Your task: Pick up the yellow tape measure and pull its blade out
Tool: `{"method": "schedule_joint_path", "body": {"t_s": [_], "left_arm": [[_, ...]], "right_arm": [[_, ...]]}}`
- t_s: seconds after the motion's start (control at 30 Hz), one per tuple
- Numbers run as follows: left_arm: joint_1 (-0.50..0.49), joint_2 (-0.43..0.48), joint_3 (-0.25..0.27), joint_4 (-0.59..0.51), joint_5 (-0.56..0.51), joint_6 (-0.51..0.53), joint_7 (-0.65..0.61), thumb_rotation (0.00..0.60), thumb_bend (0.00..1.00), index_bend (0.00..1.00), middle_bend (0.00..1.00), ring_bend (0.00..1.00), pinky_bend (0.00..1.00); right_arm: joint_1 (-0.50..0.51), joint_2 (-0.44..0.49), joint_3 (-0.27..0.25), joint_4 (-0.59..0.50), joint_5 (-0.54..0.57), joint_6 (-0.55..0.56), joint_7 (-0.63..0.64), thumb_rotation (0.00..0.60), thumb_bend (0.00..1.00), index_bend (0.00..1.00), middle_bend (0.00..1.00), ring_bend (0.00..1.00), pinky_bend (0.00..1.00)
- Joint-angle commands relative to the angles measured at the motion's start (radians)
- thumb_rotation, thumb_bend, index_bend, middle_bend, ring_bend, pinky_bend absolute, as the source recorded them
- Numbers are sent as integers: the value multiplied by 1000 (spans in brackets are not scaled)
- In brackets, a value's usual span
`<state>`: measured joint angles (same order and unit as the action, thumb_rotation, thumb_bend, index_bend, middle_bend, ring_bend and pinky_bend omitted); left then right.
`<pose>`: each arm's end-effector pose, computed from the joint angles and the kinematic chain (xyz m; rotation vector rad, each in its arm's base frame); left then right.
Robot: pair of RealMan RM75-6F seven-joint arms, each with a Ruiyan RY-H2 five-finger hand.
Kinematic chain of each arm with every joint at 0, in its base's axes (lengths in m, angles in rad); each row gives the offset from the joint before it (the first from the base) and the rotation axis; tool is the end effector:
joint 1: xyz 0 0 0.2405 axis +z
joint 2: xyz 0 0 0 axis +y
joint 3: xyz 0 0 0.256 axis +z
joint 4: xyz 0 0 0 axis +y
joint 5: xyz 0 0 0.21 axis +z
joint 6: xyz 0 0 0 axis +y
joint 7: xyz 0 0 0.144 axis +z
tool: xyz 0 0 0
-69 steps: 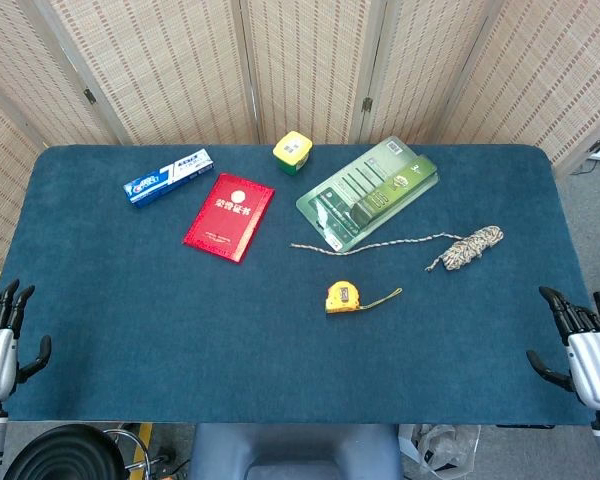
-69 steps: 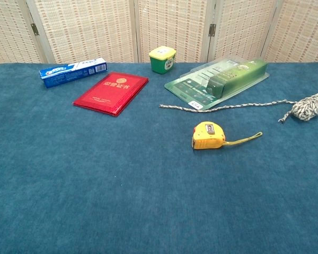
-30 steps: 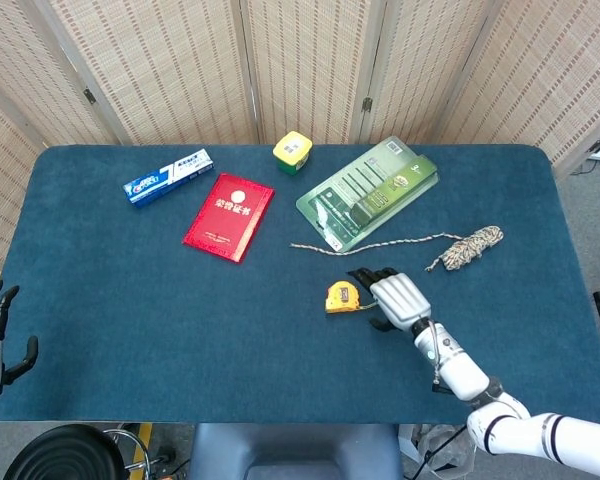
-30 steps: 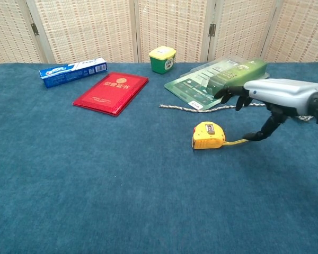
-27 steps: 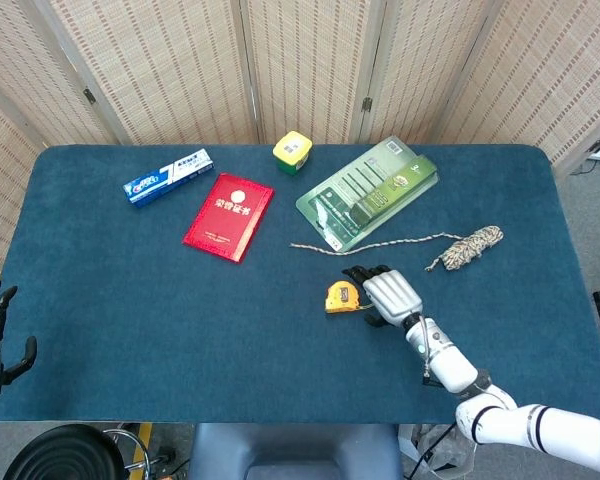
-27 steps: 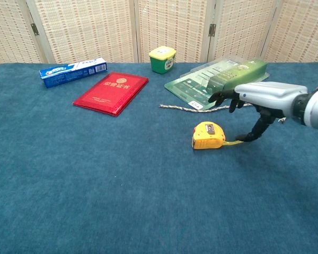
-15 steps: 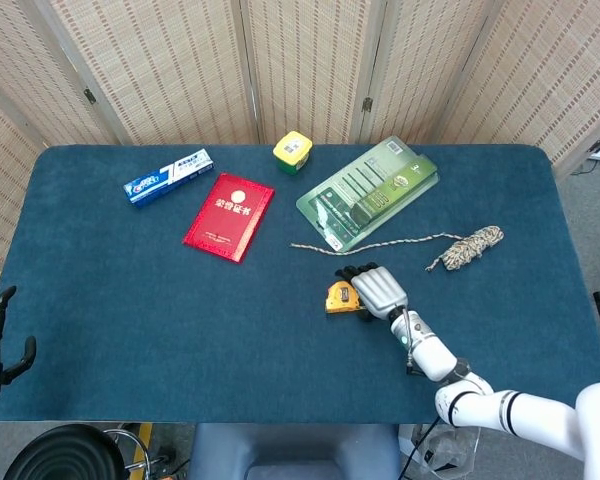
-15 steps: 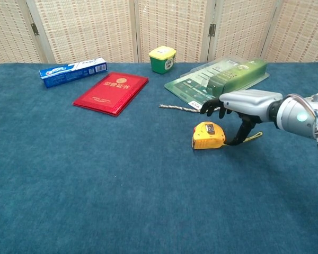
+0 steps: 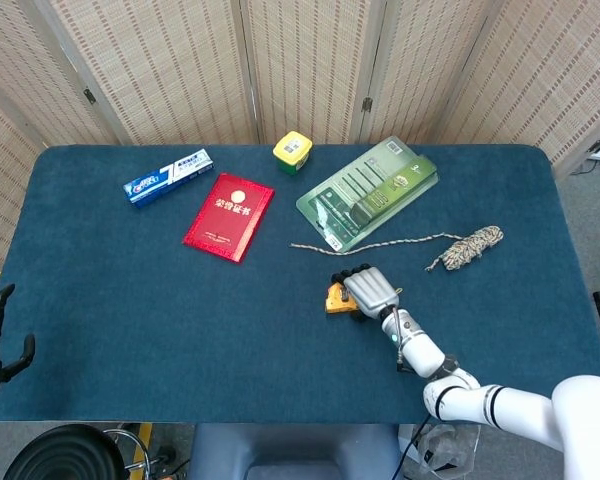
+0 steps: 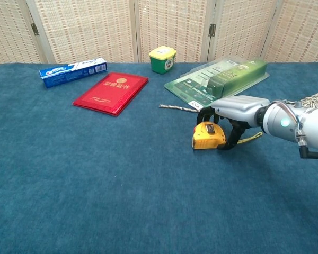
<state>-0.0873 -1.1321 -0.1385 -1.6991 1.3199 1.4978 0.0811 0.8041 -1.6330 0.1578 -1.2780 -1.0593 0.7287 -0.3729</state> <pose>-0.3081 0.1962 0.1695 -1.1830 -0.9324 -0.8964 -0.1677 -0.3589 -0.0570 2.0270 -0.9600 0.6910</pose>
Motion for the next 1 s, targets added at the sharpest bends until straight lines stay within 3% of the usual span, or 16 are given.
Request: {"method": "schedule_joint_path", "body": {"t_s": [0.03,0.23,0.53,0.77,1.0], "left_arm": [[-5,-1,-4,0,-3,-5,3,600,498,95,0,0,0],[-35,5,-16,-10,10,-33,6,600,498,95,0,0,0],[-154,-4,-73,-59,33,-137,-12,600,499,92,0,0,0],[-280,-45,-133,-123,-36,-260,25,600,487,37,0,0,0],[-392,-80,-169,-177,-182,-380,117,600,440,0,0,0,0]], "right_arm": [[5,-6,1,7,9,0,0,600,308,296,347,292,212],[19,-13,22,2,28,16,9,600,308,447,439,337,218],[86,26,86,-57,114,-24,8,600,308,466,455,344,218],[154,40,128,-89,191,-54,10,600,308,474,461,349,218],[214,21,147,-69,245,-84,38,600,308,474,461,344,218]]}}
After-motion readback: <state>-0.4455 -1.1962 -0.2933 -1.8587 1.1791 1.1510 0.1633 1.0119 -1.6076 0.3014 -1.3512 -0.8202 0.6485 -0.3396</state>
